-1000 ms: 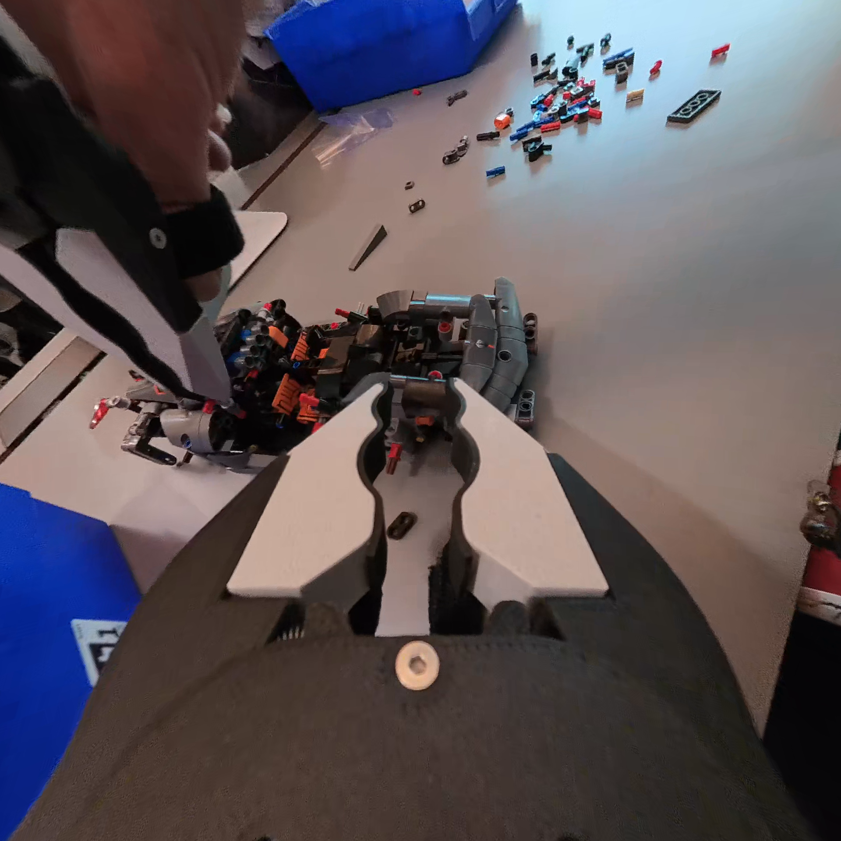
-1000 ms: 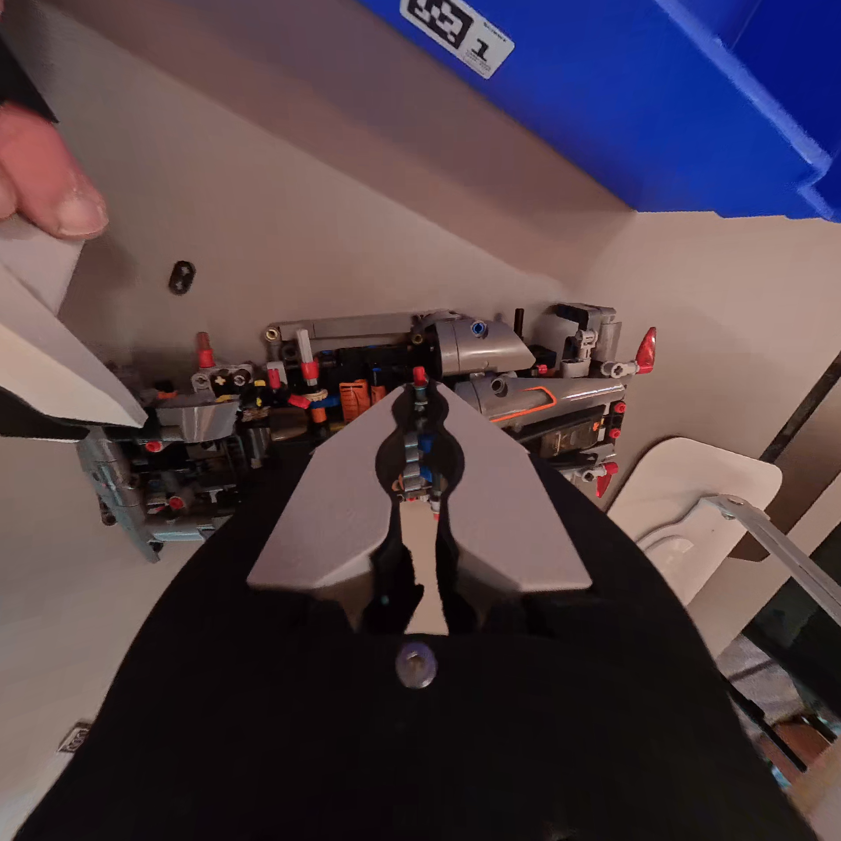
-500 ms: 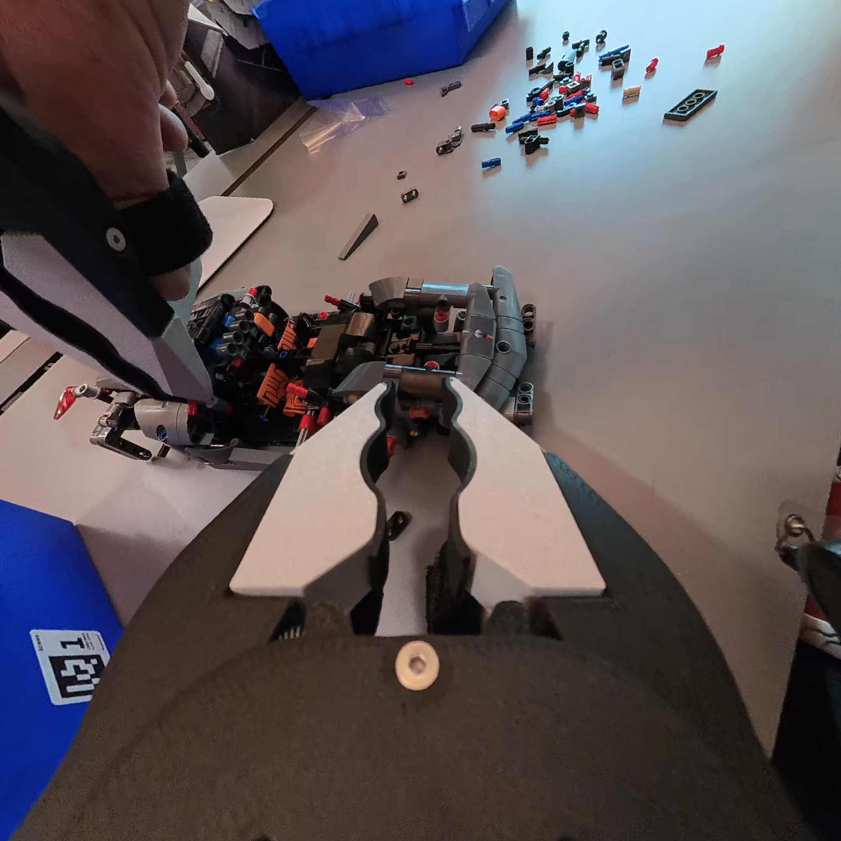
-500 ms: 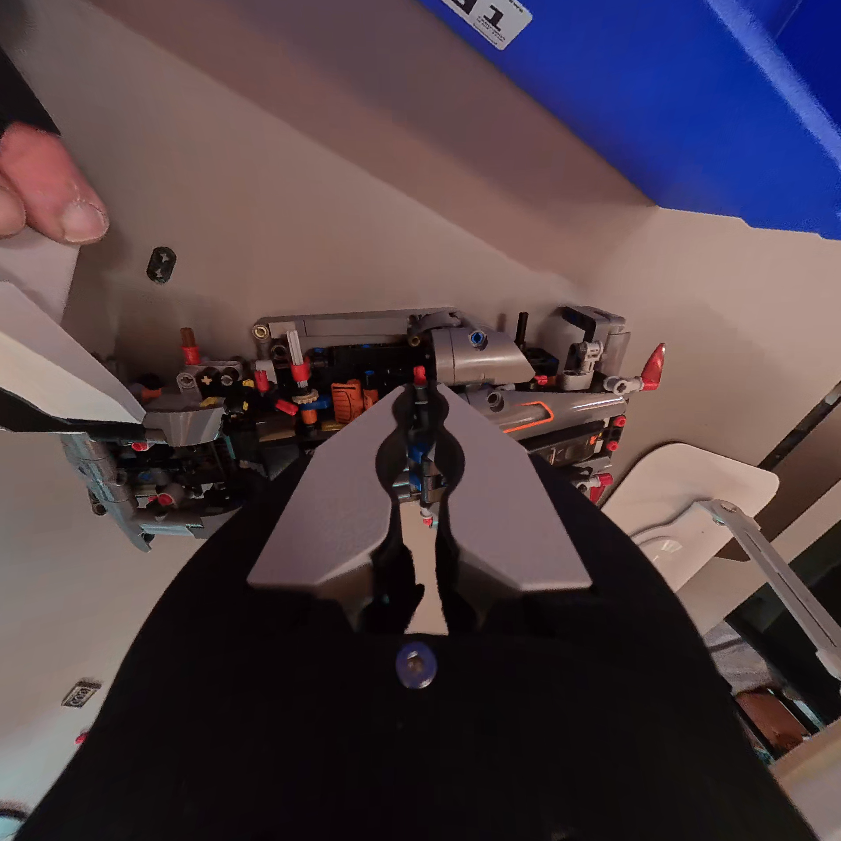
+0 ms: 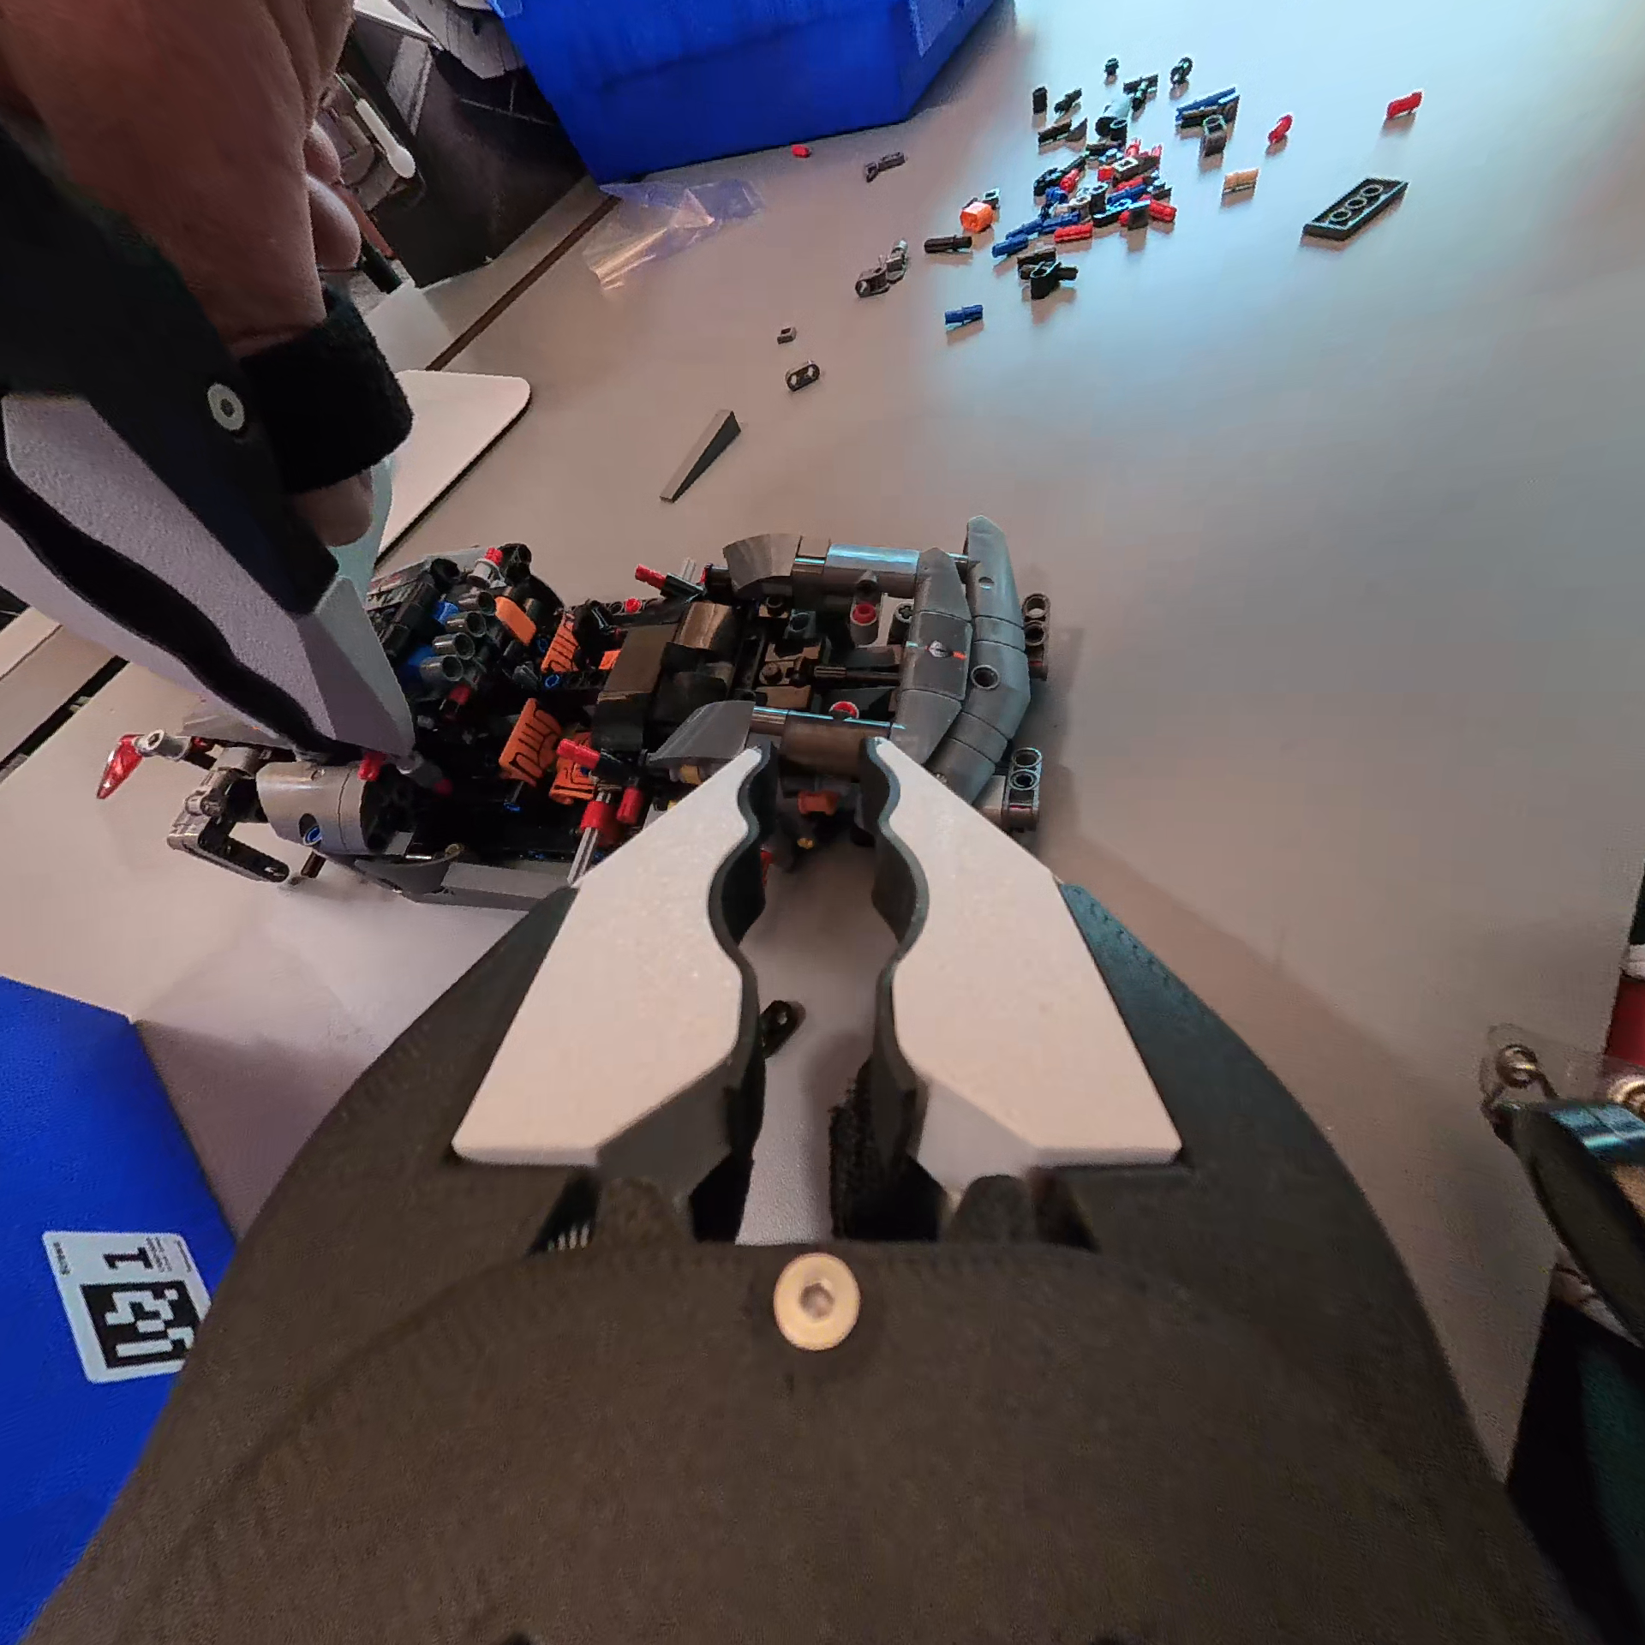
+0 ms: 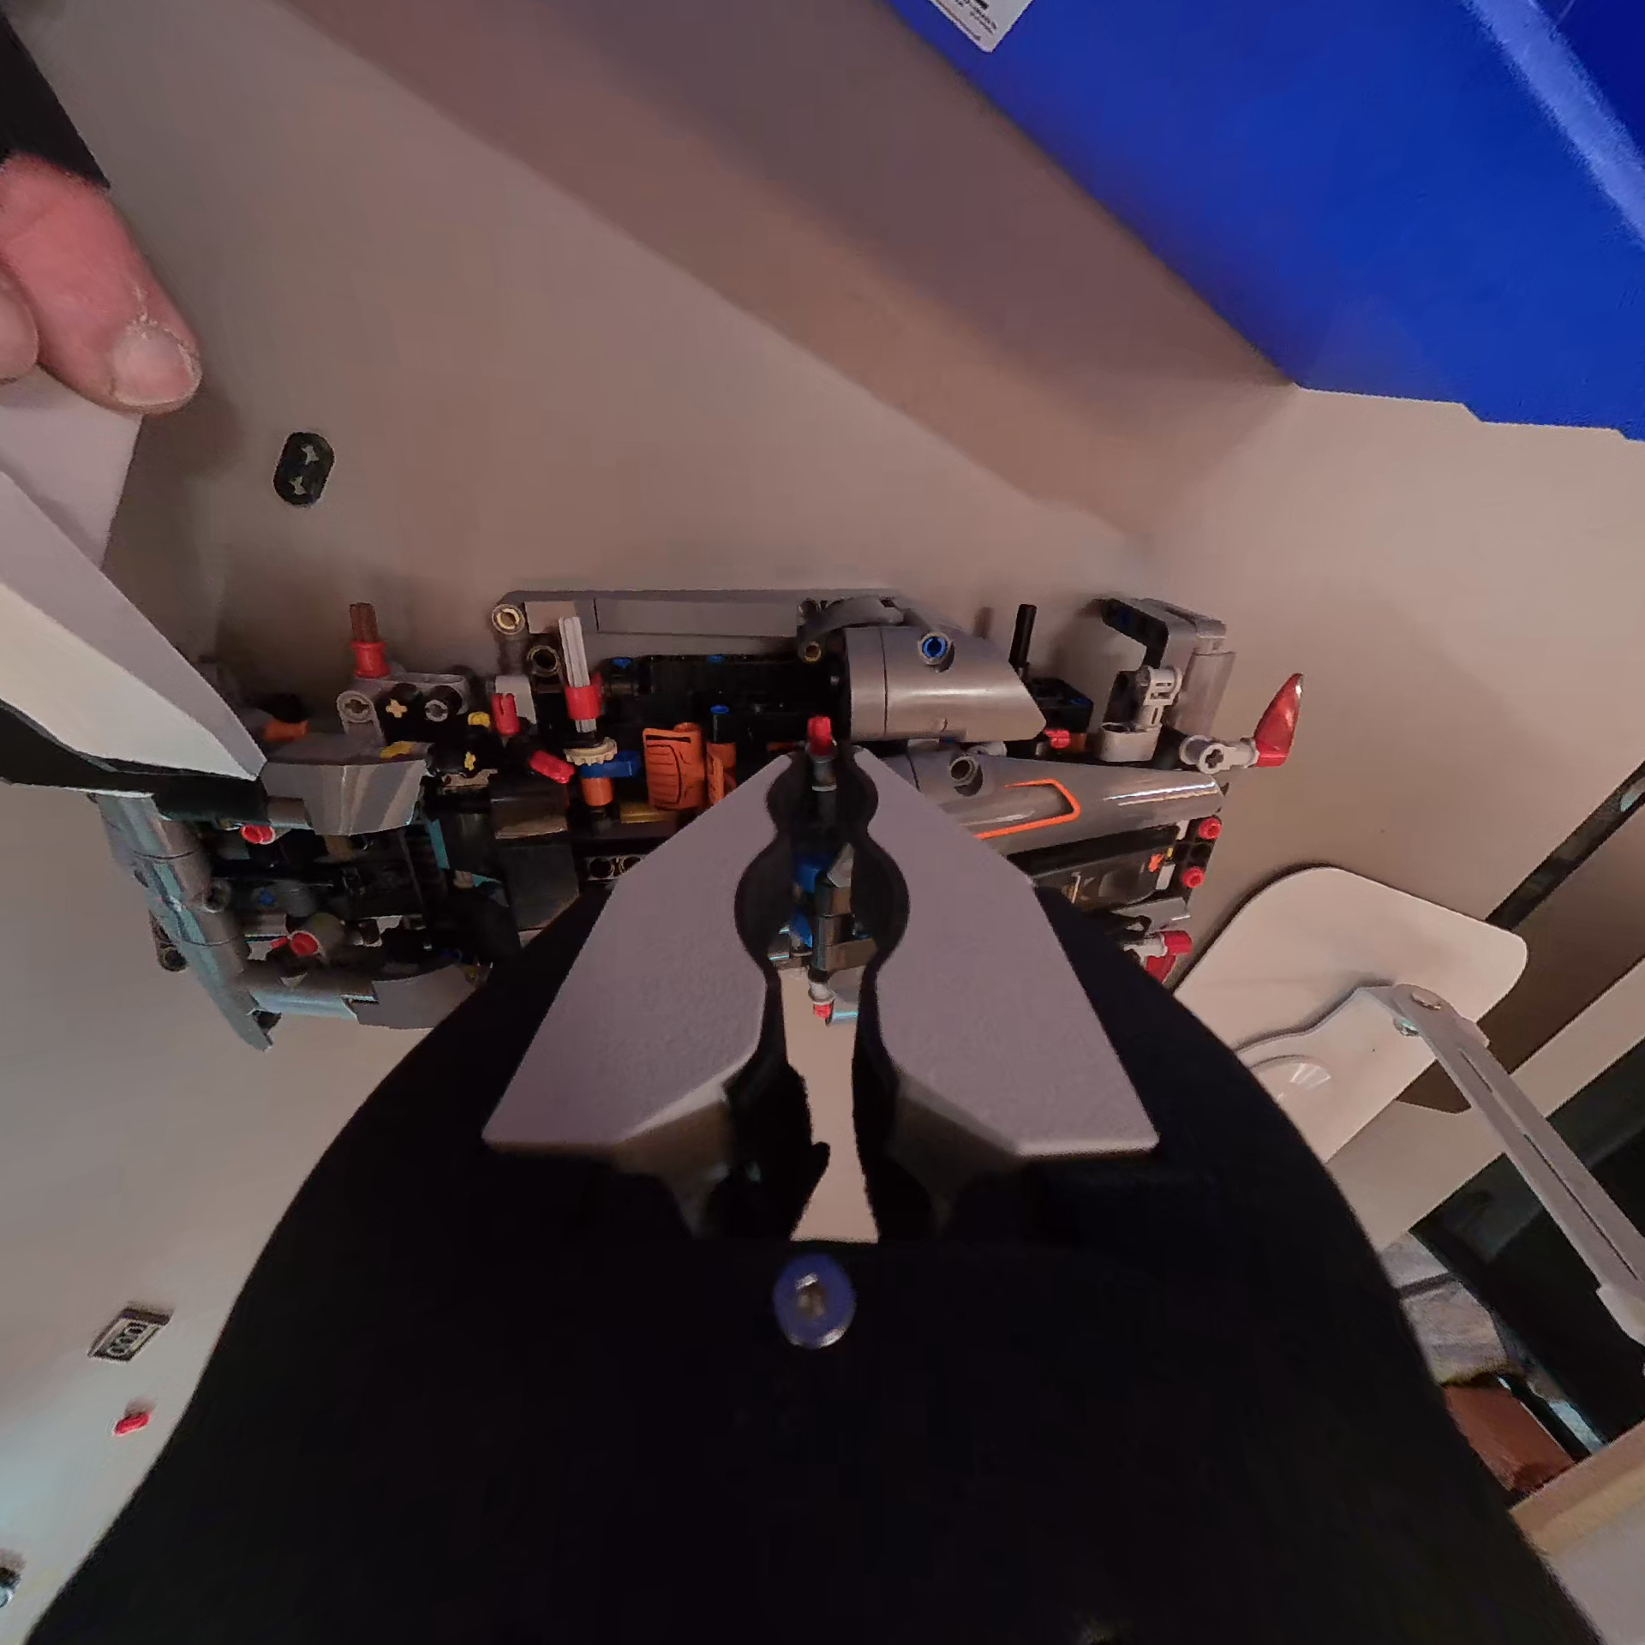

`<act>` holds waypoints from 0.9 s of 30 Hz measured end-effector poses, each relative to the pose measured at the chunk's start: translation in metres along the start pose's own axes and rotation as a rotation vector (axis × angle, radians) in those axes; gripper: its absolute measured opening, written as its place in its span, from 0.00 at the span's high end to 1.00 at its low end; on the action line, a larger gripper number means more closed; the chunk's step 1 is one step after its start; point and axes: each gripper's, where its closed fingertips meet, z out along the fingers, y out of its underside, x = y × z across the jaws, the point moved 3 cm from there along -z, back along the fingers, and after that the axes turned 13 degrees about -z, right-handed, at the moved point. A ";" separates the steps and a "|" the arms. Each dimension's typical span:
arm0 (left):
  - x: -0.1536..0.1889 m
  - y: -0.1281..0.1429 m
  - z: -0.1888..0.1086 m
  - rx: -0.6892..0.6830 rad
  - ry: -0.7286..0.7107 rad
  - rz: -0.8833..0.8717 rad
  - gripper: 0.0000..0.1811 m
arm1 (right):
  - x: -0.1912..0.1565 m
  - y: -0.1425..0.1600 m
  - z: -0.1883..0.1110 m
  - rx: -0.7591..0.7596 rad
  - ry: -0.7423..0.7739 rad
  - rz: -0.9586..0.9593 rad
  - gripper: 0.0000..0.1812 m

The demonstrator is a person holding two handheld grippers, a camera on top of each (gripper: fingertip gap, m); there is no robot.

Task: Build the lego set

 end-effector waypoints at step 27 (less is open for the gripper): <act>-0.001 -0.002 0.005 -0.004 -0.001 -0.014 0.96 | 0.003 0.008 0.005 -0.038 0.025 0.019 0.97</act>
